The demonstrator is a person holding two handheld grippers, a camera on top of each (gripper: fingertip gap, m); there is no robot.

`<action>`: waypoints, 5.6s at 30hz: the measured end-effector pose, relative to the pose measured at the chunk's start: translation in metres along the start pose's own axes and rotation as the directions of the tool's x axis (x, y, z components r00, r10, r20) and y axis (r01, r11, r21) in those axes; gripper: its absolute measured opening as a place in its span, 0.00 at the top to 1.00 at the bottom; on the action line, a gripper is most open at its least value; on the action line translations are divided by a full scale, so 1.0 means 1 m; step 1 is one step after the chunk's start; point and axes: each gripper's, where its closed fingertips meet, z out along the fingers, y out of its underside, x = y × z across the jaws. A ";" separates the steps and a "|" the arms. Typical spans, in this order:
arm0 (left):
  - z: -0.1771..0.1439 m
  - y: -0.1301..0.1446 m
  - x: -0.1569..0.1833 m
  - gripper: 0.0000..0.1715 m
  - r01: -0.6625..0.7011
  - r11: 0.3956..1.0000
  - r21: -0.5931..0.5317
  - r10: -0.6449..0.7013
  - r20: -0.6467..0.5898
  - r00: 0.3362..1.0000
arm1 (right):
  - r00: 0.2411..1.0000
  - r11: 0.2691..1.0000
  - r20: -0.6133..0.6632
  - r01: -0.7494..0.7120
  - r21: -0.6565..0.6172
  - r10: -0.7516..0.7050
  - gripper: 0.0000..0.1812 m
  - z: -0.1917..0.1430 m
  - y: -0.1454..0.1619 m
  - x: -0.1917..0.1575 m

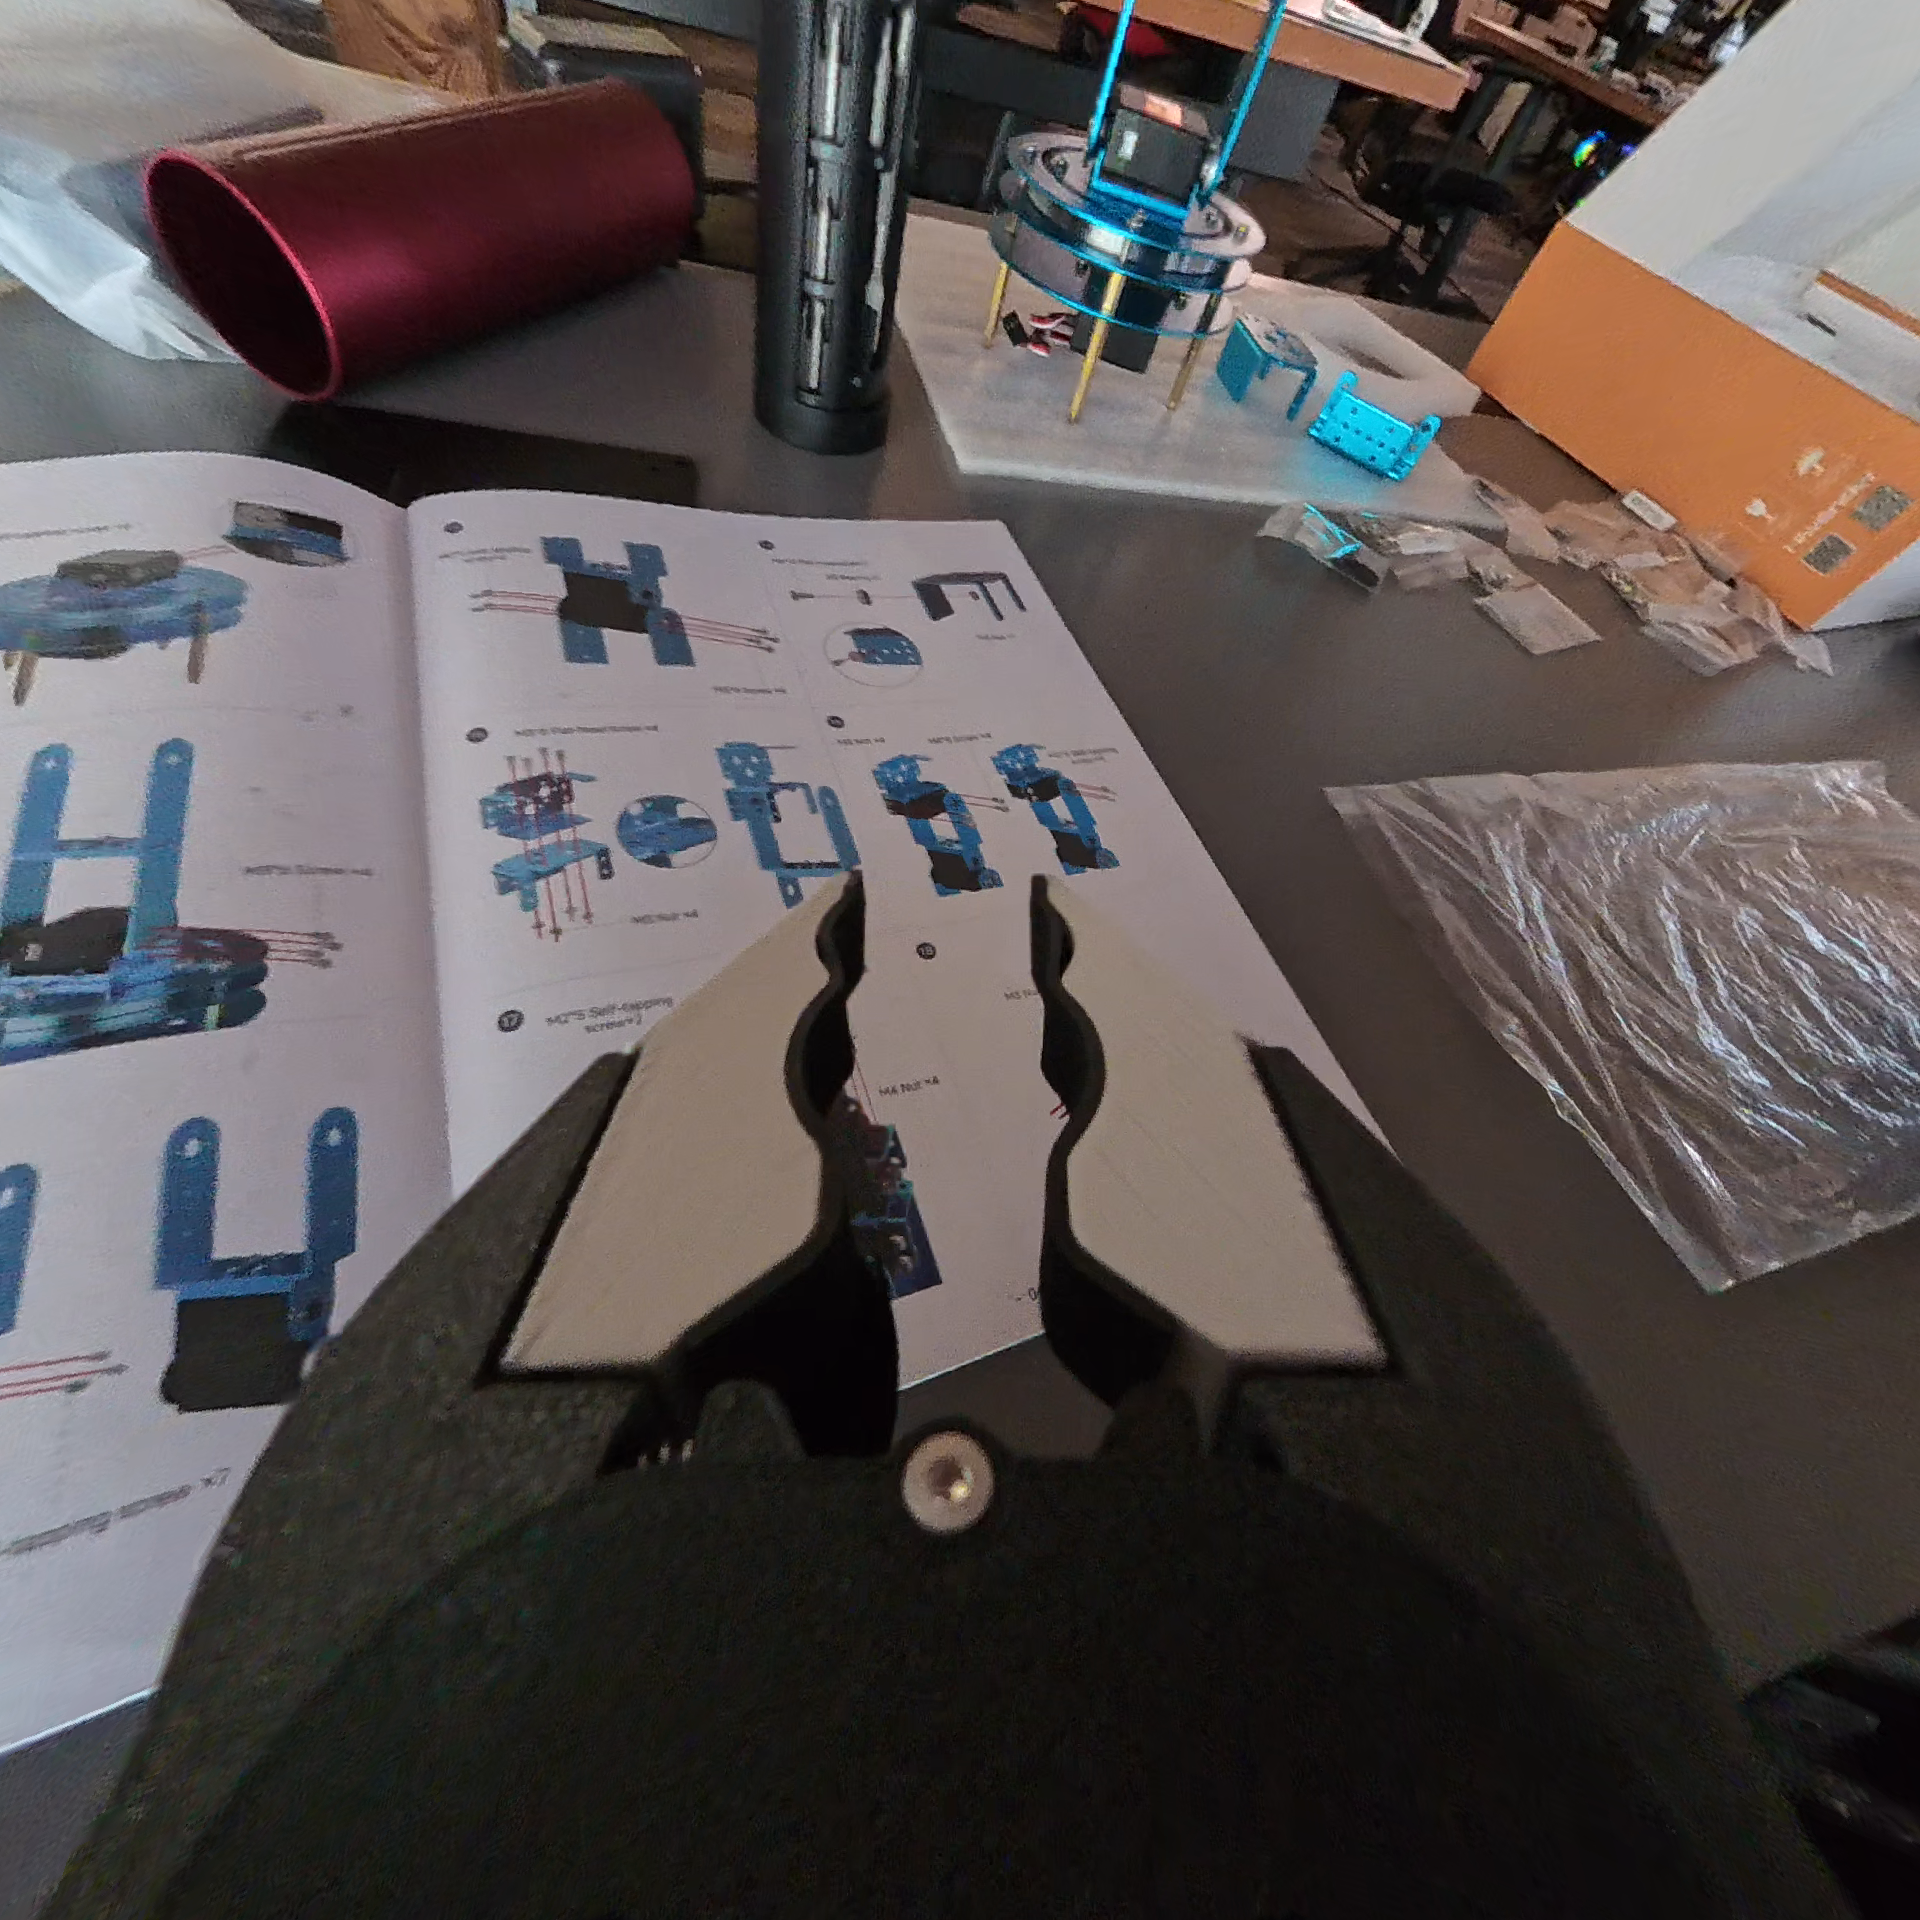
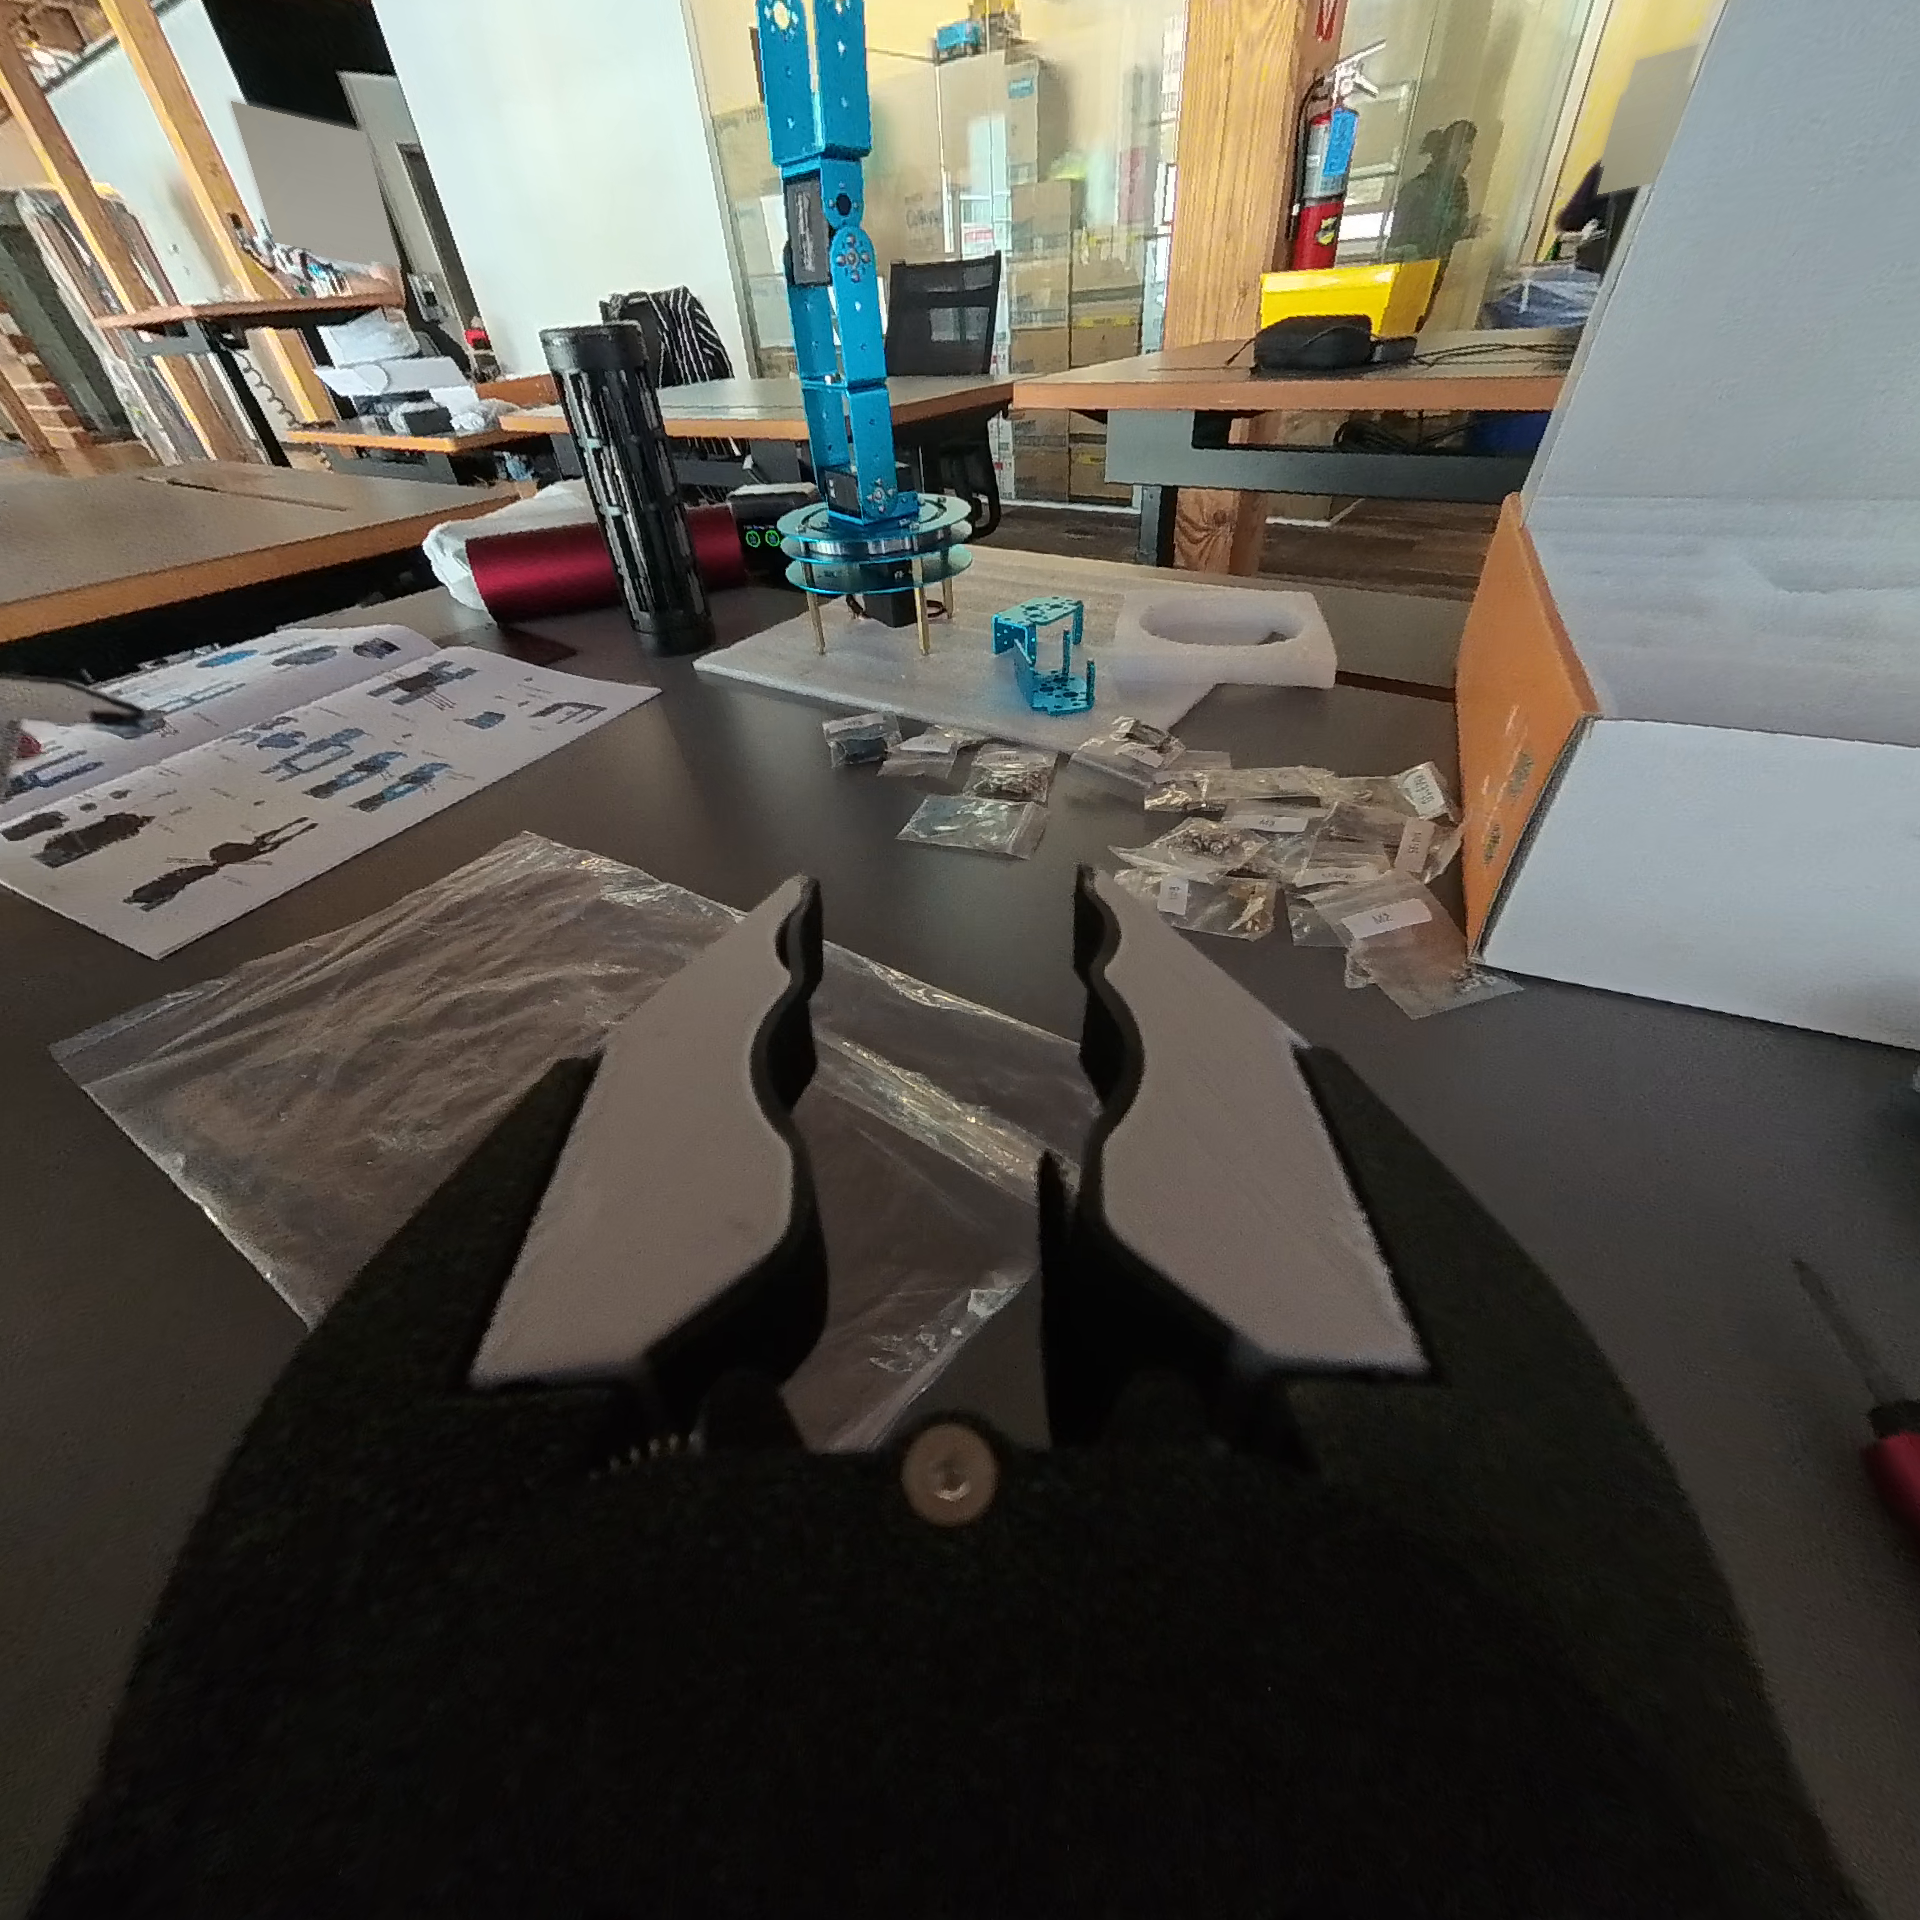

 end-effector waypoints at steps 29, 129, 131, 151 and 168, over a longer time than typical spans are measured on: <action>0.107 -0.007 0.011 0.59 -0.174 0.910 -0.376 0.168 -0.047 0.985 | 0.996 0.995 -0.031 -0.079 0.060 0.080 0.74 -0.005 -0.007 0.016; -0.035 0.006 0.062 0.64 -0.128 0.990 -0.055 0.130 0.043 0.991 | 0.817 0.712 0.573 0.438 -0.549 -0.061 0.54 0.097 0.086 -0.141; -0.036 0.003 0.065 0.64 -0.139 0.989 -0.047 0.141 0.040 0.989 | 0.815 0.720 0.576 0.437 -0.539 -0.063 0.54 0.101 0.085 -0.147; -0.031 0.006 0.043 0.64 -0.128 0.990 -0.055 0.132 0.073 0.989 | 0.846 0.727 0.531 0.396 -0.561 -0.050 0.63 0.100 0.088 -0.128; 0.040 -0.014 0.076 0.64 -0.206 0.974 -0.092 0.203 -0.034 0.979 | 0.967 0.876 0.243 0.179 -0.448 -0.074 0.69 0.115 0.026 0.005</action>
